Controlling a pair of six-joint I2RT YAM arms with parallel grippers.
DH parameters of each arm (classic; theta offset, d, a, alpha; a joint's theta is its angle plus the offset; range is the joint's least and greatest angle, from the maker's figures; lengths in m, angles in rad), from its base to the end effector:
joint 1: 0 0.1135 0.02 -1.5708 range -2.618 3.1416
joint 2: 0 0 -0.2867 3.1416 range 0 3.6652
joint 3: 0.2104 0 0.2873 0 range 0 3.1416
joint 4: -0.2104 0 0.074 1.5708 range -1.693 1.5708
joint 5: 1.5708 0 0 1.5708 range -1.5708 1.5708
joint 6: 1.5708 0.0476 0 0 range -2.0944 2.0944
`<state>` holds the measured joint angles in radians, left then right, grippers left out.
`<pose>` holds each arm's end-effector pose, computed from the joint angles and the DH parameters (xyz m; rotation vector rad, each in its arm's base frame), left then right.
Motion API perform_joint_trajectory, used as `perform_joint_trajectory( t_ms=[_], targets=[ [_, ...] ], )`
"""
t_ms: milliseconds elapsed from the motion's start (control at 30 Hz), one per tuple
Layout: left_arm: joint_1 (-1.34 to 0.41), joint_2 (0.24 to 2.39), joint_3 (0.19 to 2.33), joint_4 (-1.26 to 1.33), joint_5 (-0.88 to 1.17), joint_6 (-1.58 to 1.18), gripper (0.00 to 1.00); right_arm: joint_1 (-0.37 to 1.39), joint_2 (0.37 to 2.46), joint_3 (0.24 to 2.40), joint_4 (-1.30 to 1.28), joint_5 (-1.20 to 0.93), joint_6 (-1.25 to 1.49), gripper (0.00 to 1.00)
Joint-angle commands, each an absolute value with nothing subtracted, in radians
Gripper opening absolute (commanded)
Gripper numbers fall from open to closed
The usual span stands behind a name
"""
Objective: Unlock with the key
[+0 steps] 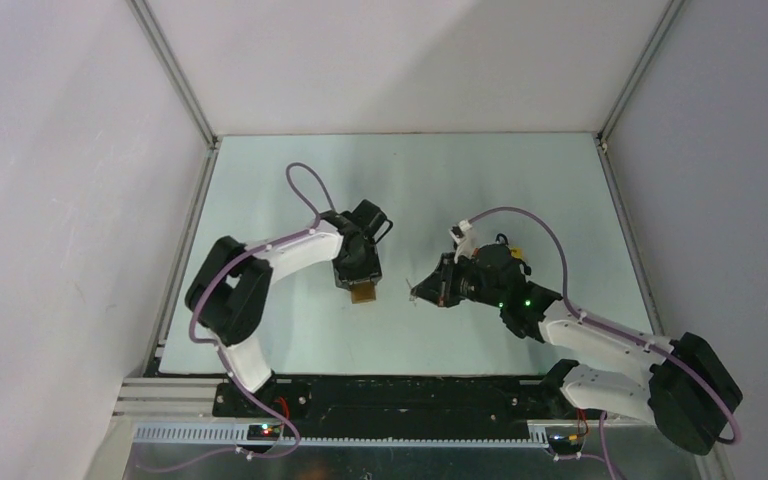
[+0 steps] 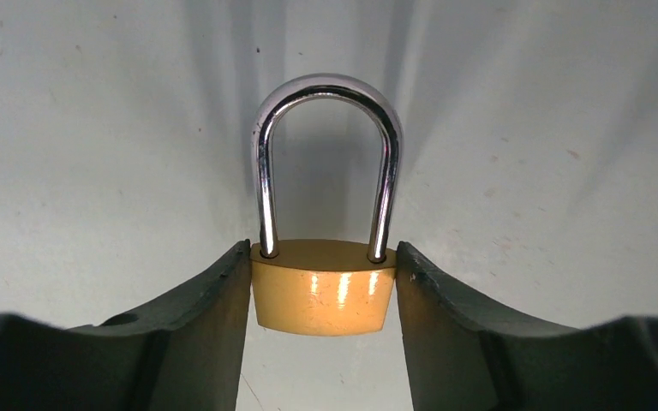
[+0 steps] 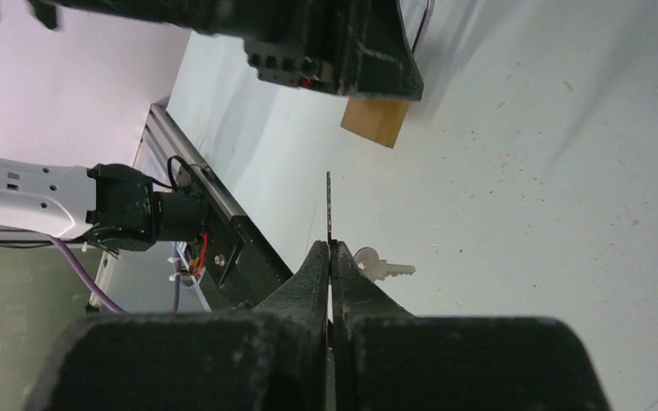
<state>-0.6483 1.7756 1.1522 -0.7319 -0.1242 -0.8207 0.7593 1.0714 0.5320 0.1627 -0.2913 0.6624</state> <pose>0.2964 -0.2171 0.1605 -0.2689 2.8855 -0.0764 0.1834 0.1929 0.2284 -0.3148 2.1137 1.1796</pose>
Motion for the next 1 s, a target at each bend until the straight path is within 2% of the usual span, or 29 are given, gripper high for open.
perform_joint_trajectory(
  t_ms=[0, 333, 967],
  targets=[
    [-0.629, 1.605, 1.178, -0.728, -0.068, -0.939, 0.1, 0.806, 1.121, 0.531, 0.291, -0.259, 0.692, 0.0],
    [-0.598, 1.462, 1.209, -0.729, 0.057, -1.05, 0.0, 0.862, 1.257, 0.531, 0.443, -0.23, 0.721, 0.0],
    [-0.583, 1.398, 1.2, -0.727, 0.086, -1.094, 0.0, 0.868, 1.375, 0.533, 0.618, -0.278, 0.764, 0.0]
  ],
)
